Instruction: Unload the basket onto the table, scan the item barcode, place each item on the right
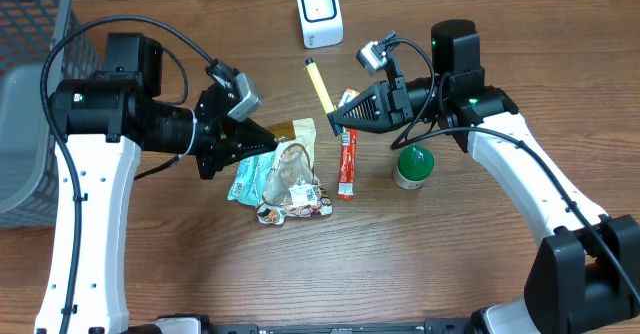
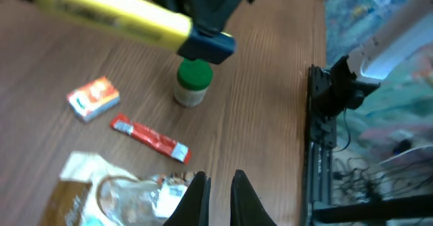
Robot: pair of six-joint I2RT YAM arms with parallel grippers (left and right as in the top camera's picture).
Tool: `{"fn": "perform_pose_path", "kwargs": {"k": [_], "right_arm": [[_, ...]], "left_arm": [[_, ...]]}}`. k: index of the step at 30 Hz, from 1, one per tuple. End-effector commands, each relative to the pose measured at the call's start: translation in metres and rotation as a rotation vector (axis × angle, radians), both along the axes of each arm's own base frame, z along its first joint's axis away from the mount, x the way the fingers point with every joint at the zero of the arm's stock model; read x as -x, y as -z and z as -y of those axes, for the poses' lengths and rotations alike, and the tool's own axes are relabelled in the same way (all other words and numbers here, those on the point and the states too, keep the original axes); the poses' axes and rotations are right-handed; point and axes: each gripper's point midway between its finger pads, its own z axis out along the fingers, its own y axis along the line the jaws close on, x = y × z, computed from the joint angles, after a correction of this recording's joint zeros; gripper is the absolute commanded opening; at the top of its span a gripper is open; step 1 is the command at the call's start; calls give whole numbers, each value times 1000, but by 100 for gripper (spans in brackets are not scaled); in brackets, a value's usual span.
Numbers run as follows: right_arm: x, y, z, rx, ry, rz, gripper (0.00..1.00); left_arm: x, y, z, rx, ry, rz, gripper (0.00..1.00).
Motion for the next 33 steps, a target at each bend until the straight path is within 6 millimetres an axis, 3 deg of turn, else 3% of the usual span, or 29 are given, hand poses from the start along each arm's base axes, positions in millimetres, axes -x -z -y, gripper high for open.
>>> {"fn": "perform_pose_path", "kwargs": {"k": [1, 7, 10, 12, 15, 18, 22, 24, 28, 29, 30, 31, 33], "right_arm": [[6, -18, 3, -3, -24, -48, 3], [1, -40, 2, -14, -26, 21, 3], [1, -47, 2, -24, -26, 65, 3], [1, -47, 2, -24, -26, 65, 3], [1, -46, 2, -22, -26, 55, 3], [1, -46, 2, -22, -26, 56, 3], [1, -46, 2, -25, -26, 67, 4], [1, -48, 2, -29, -26, 85, 3], [5, -69, -1, -47, -37, 166, 4], [6, -78, -1, -52, -37, 188, 4], [7, -90, 0, -58, -36, 218, 3], [8, -101, 2, -63, -32, 244, 4], [8, -127, 7, -75, -17, 308, 4]], "left_arm": [[4, -15, 5, 46, 83, 142, 4], [-6, 3, -7, -77, 23, 107, 4], [-29, 15, -22, -153, -163, -2, 4], [-51, 24, -41, -228, -338, -56, 5], [-86, 41, -92, -375, -747, -158, 6], [-101, 52, -141, -465, -1099, -233, 4], [-106, 61, -160, -502, -1214, -264, 7], [-108, 65, -170, -529, -1259, -265, 17], [-117, 66, -195, -547, -1390, -252, 53], [-120, 66, -200, -541, -1414, -247, 67], [-123, 65, -205, -528, -1431, -243, 90], [-125, 64, -210, -514, -1453, -244, 100], [-128, 61, -220, -480, -1500, -243, 100]]}}
